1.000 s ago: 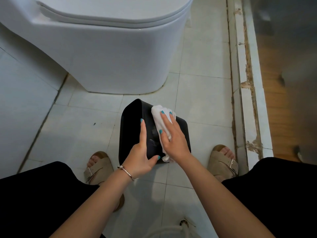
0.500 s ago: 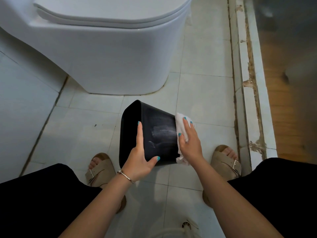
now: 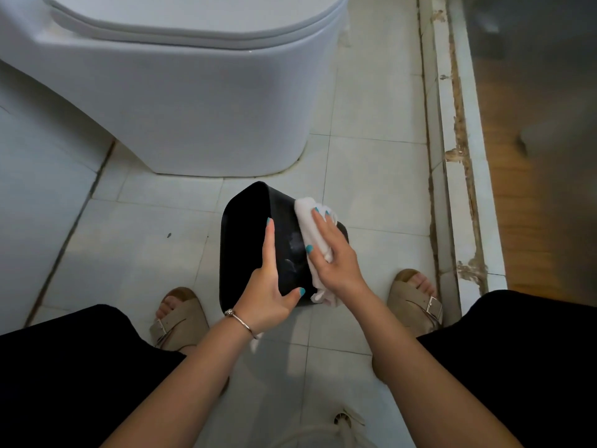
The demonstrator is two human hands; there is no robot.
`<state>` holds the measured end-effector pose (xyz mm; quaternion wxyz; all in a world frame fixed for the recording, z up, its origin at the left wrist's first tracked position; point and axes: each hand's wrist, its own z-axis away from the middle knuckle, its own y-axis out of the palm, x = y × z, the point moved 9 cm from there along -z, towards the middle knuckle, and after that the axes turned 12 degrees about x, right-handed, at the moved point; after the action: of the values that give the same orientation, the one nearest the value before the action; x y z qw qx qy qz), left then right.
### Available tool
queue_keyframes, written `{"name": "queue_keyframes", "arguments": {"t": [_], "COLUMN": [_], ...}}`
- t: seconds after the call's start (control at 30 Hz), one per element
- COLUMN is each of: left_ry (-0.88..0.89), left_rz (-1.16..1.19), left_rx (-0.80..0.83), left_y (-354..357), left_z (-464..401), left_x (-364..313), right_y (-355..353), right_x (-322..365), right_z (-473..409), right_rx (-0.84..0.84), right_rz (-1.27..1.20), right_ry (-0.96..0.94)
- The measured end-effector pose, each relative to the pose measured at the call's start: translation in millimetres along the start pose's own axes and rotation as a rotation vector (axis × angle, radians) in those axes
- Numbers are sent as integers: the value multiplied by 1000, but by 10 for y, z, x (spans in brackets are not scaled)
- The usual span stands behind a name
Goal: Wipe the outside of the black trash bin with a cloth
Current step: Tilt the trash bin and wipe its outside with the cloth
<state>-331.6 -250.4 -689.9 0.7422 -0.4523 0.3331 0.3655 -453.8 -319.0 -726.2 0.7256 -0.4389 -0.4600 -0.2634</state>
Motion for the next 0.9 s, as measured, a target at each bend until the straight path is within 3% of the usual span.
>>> {"name": "queue_keyframes", "arguments": {"t": [0.2, 0.33, 0.57, 0.73, 0.9], "left_ry": [-4, 4, 13, -1, 45], "left_rz": [-17, -33, -105, -123, -87], "left_rx": [-16, 56, 216, 237, 229], "left_y": [-30, -19, 18, 59, 111], "left_z": [27, 16, -5, -44, -134], "left_x": [30, -2, -106, -100, -121], "right_y": [217, 128, -62, 83, 4], "right_x": [570, 588, 527, 434, 504], "right_z": [-48, -44, -127, -79, 33], "right_rx": [122, 4, -135, 6, -48], "right_rz": [8, -108, -245, -119, -129], "right_ry": [-173, -191, 30, 109, 101]}}
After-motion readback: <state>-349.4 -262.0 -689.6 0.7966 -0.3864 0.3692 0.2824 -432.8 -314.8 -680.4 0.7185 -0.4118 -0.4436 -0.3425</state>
